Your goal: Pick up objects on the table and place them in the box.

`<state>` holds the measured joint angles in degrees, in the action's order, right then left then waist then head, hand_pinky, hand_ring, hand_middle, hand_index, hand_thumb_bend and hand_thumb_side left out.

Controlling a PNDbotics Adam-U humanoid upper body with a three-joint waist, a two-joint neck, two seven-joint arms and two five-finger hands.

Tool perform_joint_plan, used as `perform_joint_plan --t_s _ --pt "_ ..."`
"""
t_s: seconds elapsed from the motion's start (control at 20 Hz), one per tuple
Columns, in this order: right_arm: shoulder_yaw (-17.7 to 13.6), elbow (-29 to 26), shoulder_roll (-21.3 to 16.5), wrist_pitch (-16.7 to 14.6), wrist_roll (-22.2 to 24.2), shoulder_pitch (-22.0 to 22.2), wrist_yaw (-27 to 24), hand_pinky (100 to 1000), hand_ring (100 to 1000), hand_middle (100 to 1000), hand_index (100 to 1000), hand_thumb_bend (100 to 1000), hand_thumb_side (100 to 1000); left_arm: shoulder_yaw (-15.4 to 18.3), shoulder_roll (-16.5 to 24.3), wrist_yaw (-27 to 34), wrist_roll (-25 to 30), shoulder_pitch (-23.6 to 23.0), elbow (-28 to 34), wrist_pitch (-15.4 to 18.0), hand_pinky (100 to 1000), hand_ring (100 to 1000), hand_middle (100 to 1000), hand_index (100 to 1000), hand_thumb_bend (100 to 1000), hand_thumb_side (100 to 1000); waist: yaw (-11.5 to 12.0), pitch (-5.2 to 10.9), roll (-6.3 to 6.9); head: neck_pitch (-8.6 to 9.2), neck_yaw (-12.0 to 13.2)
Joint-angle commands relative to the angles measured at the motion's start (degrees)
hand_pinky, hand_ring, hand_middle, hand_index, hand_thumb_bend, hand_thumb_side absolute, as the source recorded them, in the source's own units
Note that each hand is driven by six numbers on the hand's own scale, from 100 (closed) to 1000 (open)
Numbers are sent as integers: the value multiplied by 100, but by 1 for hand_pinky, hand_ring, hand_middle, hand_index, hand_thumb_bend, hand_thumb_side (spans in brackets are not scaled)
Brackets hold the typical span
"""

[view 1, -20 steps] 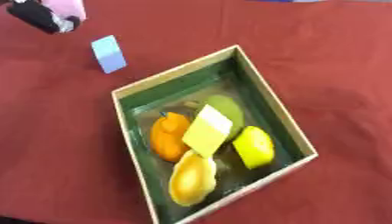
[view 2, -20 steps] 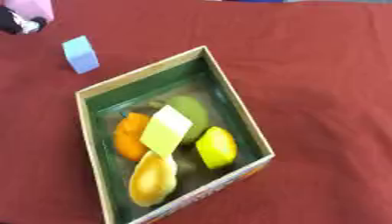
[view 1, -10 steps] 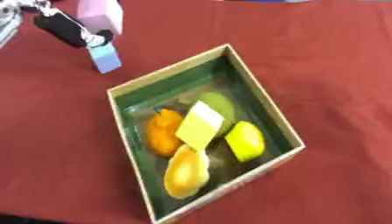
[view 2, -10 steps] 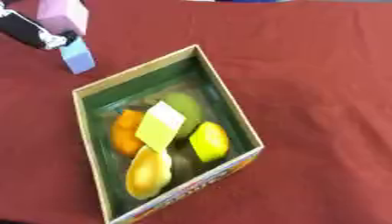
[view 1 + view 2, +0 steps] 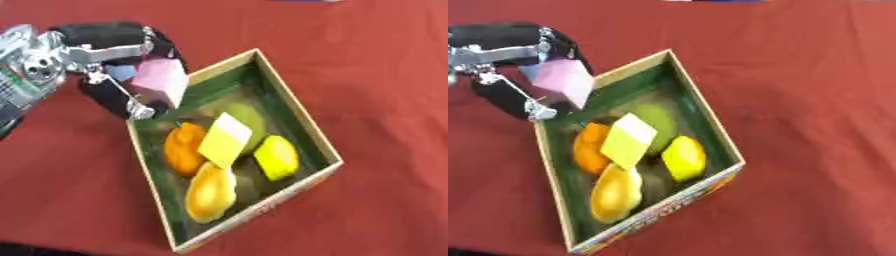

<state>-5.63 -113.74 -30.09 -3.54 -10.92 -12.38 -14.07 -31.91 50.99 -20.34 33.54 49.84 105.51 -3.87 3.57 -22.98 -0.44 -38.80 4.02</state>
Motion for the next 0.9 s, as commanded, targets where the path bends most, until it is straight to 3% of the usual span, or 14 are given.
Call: perform_joint_plan --t_s 0.05,0.35,0.55,0.65,0.75,0.9 --pt "-30 -85 -136 2 22 -57 -40 841 801 689 830 100 725 -64 140 -225 257 22 494 -154 796 717 677 785 321 158 -12 139 5 -4 32" --pt "-40 -85 -98 17 11 -53 -39 840 801 688 830 100 728 -143 -4 -436 661 47 900 -297 809 744 722 845 385 203 -40 112 7 -19 24" --pt "-40 -85 -84 21 8 -53 -37 840 801 688 829 100 728 -123 -59 -545 780 70 908 -222 855 814 814 893 552 360 -57 103 12 -35 -1" --pt "-40 -85 -83 21 6 -51 -36 840 801 688 829 100 729 -101 -64 -674 860 67 908 -175 867 825 821 906 583 413 -64 101 13 -42 -13" --pt "-40 -85 -80 23 4 -49 -37 840 801 688 829 100 728 -84 -72 -791 950 60 908 -110 880 837 833 917 591 477 -68 105 15 -46 -26" --pt "-41 -85 -77 25 0 -44 -40 839 801 689 829 100 729 -31 -76 -912 1010 50 908 -22 881 839 835 919 584 499 -70 117 16 -52 -45"
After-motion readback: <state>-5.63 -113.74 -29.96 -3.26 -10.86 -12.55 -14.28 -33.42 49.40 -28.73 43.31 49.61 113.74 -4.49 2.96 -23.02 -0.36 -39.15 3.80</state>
